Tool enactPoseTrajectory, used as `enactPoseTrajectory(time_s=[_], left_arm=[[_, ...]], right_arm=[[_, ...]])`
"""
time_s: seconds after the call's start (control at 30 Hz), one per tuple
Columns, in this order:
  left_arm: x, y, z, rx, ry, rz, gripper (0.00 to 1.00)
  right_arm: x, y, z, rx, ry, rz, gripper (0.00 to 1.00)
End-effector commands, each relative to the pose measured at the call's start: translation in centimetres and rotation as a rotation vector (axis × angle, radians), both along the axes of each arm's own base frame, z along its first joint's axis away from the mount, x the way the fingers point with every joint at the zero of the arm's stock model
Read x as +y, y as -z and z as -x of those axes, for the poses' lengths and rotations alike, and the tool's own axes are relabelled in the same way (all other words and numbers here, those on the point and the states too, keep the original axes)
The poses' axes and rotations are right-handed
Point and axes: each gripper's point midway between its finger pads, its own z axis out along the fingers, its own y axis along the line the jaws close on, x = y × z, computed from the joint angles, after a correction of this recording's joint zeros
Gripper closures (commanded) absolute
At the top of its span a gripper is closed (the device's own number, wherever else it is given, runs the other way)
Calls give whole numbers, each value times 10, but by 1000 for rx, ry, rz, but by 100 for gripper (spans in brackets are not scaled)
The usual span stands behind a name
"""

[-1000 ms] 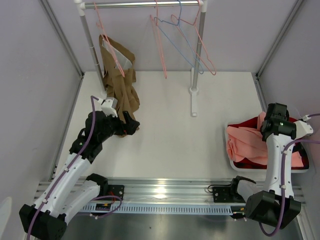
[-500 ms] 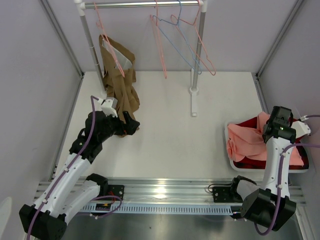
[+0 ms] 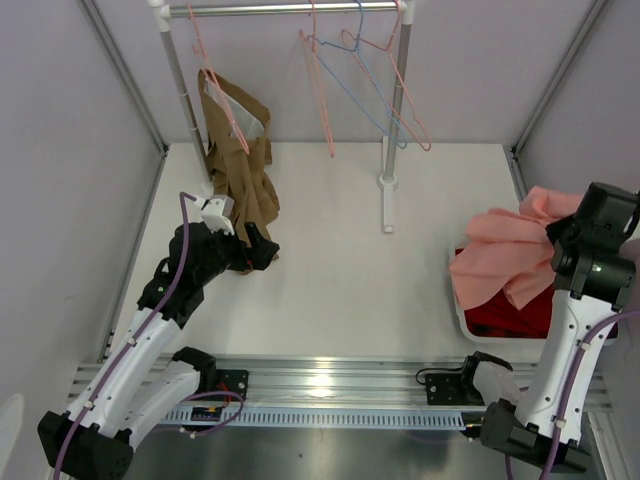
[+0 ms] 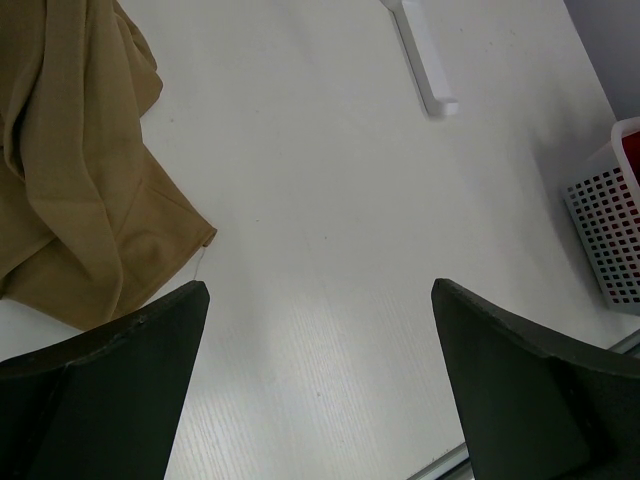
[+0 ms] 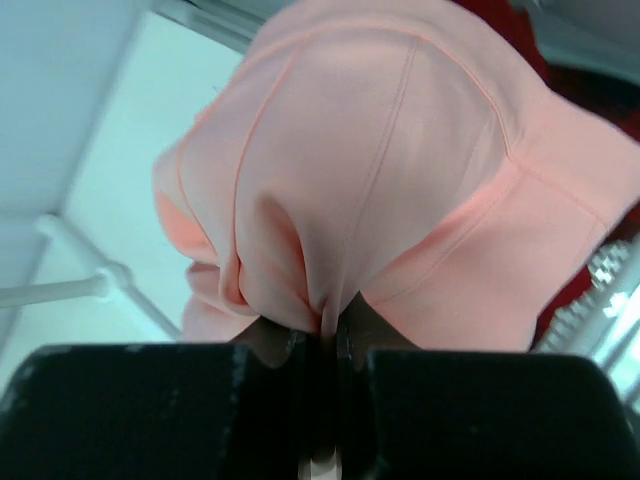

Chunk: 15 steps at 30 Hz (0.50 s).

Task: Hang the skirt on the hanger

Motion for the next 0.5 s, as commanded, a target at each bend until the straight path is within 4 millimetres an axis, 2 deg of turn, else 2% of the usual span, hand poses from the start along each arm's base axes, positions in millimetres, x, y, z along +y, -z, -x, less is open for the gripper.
enactPoseTrajectory(time_s=[0.0, 0.07, 0.1, 0.13, 0.17, 0.2, 0.3, 0.37, 0.47], left_arm=[[-4, -9, 0, -33, 22, 4, 1], [-2, -9, -1, -34, 15, -2, 1], [-2, -9, -1, -34, 15, -2, 1], [-2, -9, 0, -38, 15, -3, 1], [-2, -11, 0, -42, 14, -2, 1], [-1, -12, 0, -46, 10, -3, 1], [0, -13, 0, -52, 6, -5, 1], [1, -13, 0, -53, 1, -8, 1], [5, -16, -2, -65, -19, -17, 1]], right_arm=[[22, -84, -25, -230, -163, 48, 100], [37, -100, -37, -269, -247, 29, 100], [49, -118, -40, -312, -304, 41, 100], [56, -128, -44, -338, -345, 43, 100], [63, -130, -52, -336, -382, 33, 100], [79, -144, -54, -364, -443, 45, 100], [99, -154, -64, -370, -516, 70, 100], [128, -162, -67, -375, -616, 83, 100], [162, -152, -73, -322, -694, 90, 100]])
